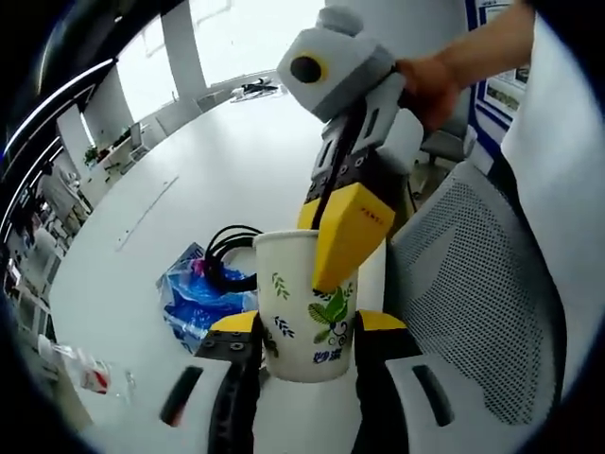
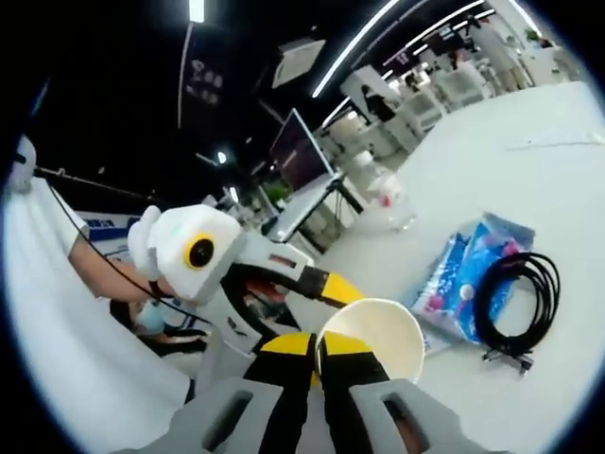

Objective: Arrange the tabletop items into an orderly group along one side of the table until the central work area is clear of visible clutter.

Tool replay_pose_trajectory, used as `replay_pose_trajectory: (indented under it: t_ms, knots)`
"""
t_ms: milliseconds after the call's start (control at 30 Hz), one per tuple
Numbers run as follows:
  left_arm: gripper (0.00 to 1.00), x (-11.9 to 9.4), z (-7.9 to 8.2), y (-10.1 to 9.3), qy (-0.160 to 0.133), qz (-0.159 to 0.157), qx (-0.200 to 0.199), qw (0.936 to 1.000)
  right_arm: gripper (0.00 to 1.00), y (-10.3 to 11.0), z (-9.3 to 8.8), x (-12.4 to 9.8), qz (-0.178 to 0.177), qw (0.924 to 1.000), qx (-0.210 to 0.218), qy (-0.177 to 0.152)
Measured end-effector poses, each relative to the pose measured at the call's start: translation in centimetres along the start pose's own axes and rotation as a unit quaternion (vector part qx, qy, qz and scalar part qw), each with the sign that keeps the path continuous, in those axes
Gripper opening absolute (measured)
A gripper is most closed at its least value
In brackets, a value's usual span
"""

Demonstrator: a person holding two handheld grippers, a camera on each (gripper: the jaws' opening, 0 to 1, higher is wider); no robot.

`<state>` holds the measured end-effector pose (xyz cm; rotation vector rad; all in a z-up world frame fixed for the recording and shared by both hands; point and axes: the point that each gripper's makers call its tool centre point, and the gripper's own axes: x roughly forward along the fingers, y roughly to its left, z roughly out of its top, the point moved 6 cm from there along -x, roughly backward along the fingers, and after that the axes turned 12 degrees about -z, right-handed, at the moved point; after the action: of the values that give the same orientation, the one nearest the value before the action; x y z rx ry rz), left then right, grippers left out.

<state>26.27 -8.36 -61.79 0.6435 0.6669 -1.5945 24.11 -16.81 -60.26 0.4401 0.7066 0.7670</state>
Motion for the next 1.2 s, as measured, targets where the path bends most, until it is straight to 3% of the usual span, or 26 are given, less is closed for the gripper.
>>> replay_pose_trajectory:
  t_ms: [733,1000,1100,1200]
  knots:
    - [0.37,0.0,-0.6,0.2,-0.009,0.028,-0.045,0.9985,0.00,-1.4,-0.7,-0.6,-0.034,0.9991,0.022,-0.012]
    - [0.36,-0.4,-0.8,0.6,-0.058,0.038,-0.118,0.9905,0.00,-2.8,-1.1,-2.2,-0.057,0.9973,0.041,-0.024]
    - [0.36,-0.3,-1.4,0.6,-0.040,0.046,-0.112,0.9918,0.00,-3.2,-1.2,-2.8,-0.064,0.9966,0.045,-0.026]
    - [0.36,-0.3,-1.7,0.6,-0.047,0.047,-0.124,0.9900,0.00,-3.6,-1.4,-3.3,-0.069,0.9961,0.048,-0.027]
